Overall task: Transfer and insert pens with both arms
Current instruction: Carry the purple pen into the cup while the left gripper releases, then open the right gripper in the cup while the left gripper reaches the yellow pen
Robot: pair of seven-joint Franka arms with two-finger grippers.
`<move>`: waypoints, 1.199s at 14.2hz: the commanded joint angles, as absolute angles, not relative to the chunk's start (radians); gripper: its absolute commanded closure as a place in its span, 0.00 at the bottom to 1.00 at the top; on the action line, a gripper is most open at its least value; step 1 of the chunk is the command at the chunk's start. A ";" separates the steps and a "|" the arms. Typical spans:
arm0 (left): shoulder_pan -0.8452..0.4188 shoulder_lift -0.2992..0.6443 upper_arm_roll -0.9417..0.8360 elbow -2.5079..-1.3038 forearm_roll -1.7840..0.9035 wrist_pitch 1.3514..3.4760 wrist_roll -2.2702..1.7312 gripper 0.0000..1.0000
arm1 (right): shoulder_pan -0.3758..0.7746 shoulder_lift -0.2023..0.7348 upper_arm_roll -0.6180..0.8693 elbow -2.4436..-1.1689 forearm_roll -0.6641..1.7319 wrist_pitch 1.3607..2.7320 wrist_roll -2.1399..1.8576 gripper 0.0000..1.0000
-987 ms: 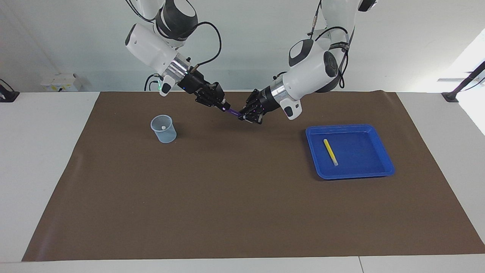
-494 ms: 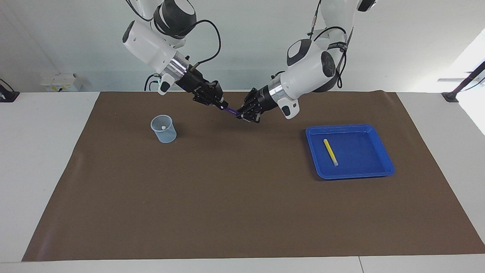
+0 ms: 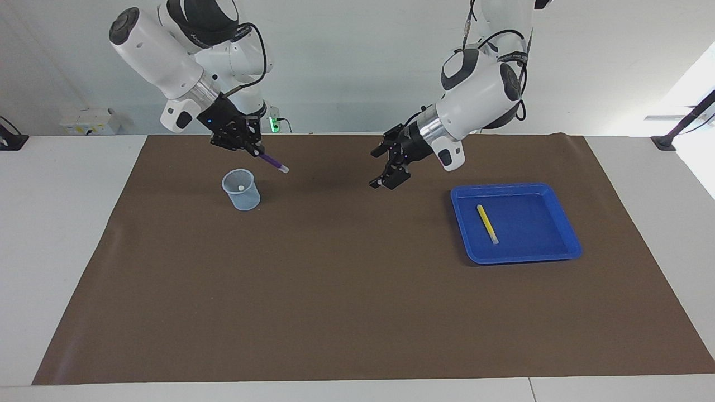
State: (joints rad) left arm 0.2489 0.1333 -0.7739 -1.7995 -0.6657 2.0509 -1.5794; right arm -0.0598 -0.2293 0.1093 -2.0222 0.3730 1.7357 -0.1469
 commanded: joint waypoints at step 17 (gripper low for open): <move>0.607 0.117 -0.769 -2.090 -0.019 2.106 -0.166 0.00 | -0.066 -0.275 0.127 -2.270 0.100 1.930 -0.328 0.89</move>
State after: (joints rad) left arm 0.5909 0.1330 -0.7639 -2.0171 -0.0785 2.0177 -0.2746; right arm -0.0571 -0.2425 0.1224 -2.2292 0.1177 1.9000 -0.3176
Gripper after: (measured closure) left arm 0.000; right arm 0.833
